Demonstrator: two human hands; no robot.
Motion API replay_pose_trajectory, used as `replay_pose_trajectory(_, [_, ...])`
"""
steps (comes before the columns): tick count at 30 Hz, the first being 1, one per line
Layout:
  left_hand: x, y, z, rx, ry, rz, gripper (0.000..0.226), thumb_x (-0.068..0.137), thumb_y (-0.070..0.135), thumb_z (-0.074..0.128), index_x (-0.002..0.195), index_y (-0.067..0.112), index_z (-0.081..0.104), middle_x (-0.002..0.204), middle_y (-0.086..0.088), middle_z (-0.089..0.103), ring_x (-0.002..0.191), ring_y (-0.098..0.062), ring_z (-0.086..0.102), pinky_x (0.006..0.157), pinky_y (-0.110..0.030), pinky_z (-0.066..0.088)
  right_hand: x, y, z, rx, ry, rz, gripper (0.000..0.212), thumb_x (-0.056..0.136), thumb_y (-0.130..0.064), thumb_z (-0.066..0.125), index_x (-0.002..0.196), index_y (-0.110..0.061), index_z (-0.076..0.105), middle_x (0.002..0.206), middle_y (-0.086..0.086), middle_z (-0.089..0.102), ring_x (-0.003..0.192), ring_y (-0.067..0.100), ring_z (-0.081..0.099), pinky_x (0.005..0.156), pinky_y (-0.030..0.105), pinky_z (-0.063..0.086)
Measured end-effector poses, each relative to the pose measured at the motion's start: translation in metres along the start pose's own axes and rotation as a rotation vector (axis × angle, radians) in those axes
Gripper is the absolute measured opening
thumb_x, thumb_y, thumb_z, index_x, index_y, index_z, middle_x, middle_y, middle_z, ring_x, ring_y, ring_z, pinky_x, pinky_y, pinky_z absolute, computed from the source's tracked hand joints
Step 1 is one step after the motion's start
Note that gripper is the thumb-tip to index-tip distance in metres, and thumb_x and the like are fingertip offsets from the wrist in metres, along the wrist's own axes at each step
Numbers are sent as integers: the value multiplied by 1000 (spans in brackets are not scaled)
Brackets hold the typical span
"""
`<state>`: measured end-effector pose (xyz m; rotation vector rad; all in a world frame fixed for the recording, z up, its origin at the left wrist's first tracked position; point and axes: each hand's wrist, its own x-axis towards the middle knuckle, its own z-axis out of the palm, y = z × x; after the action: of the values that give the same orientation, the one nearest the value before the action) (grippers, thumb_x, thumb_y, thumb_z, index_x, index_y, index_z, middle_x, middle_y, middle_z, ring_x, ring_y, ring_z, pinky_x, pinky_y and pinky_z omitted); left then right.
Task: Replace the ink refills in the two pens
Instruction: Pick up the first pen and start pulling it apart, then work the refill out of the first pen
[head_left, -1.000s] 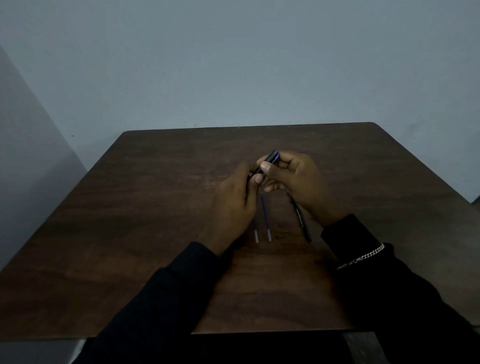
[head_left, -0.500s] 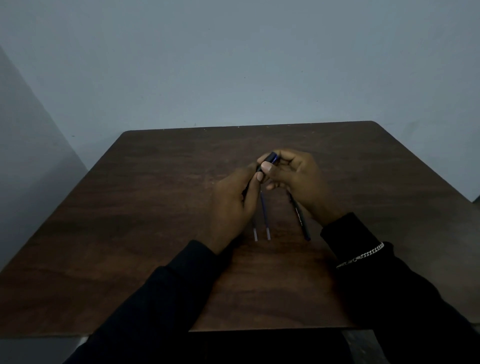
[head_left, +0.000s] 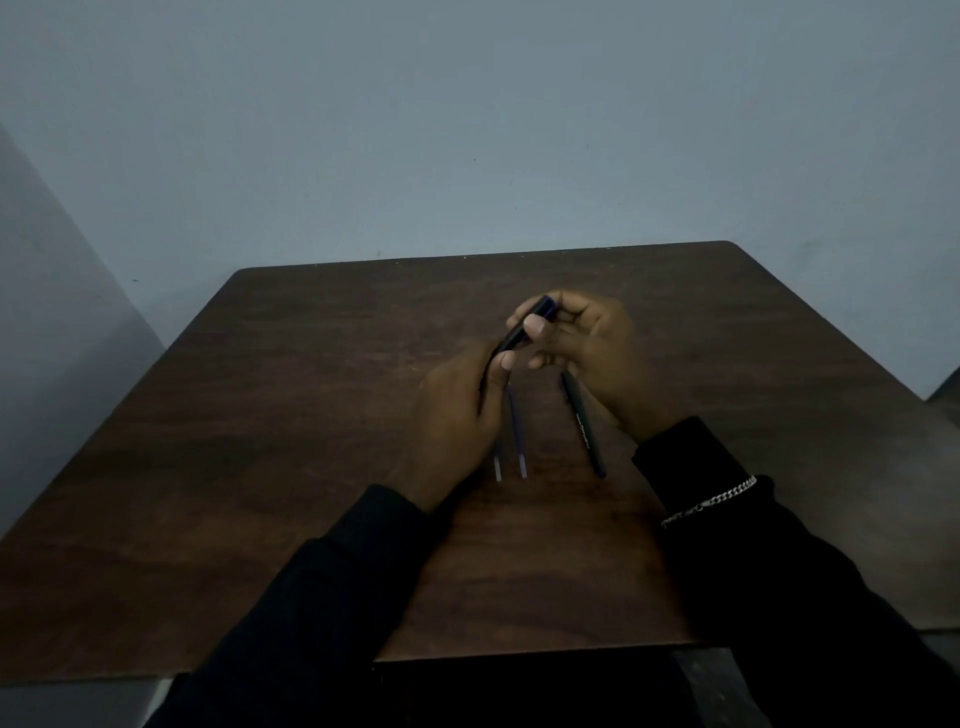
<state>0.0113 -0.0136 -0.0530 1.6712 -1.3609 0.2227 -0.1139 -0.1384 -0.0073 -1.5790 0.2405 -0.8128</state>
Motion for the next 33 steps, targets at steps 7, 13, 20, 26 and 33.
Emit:
replay_pose_trajectory(7, [1,-8,-1,-30,-11,-25,43,111,41,40,97,10,67,73,4,59,62,-11,54,58,-24,38,4,-11,-28,-28,76,65,13,103,-9,57,112,-10,66,98,8,77,86,22,76,67,26,59])
replay_pose_trajectory(13, [2,-1,-8,-54,22,-45,34,113,27,46,84,13,58,64,14,42,56,-5,44,57,-14,29,-1,-6,-67,-544,111,219,23,101,-15,62,124,-11,64,90,10,75,75,19,74,67,29,58])
replay_pose_trajectory(20, [3,-3,-10,-100,8,-50,40,116,32,42,90,10,63,67,-1,54,60,-16,52,57,-25,36,-8,1,-88,-767,145,513,12,88,-9,77,96,-3,71,75,14,75,58,18,71,60,28,57])
replay_pose_trajectory(26, [4,-4,-9,-140,52,-59,53,112,38,35,100,-2,69,66,-8,56,60,-22,52,55,-26,38,-5,7,-85,-809,140,595,11,86,-6,80,91,-2,70,72,10,72,56,19,71,60,29,61])
replay_pose_trajectory(33, [4,-5,-10,-184,45,-88,49,110,34,35,101,0,70,68,-11,59,62,-25,54,56,-32,42,-3,16,-82,-852,122,652,8,92,-11,75,94,-9,68,80,10,71,63,18,70,54,27,58])
